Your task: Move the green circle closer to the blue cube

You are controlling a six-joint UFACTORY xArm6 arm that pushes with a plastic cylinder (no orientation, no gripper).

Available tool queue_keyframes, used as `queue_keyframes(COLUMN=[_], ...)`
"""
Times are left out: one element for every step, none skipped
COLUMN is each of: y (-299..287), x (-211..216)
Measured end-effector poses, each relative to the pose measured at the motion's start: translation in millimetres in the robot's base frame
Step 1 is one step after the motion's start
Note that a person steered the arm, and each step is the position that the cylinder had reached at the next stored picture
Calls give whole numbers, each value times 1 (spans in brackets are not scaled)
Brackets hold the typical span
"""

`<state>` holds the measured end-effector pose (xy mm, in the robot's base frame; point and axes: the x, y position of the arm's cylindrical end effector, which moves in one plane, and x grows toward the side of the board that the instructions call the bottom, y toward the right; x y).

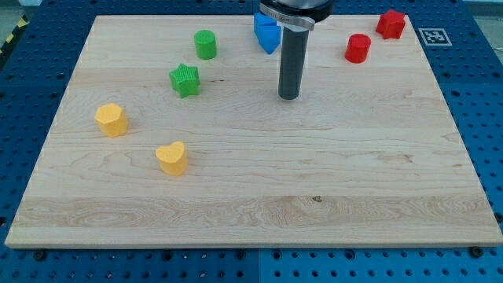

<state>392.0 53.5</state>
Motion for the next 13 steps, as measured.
queue_keyframes(y=[0, 0, 0, -1, -1, -25, -58, -62, -67, -88, -118, -146, -148], x=[0, -2, -2, -2, -2, -2, -2, -2, -19, -46, -62, -78, -93])
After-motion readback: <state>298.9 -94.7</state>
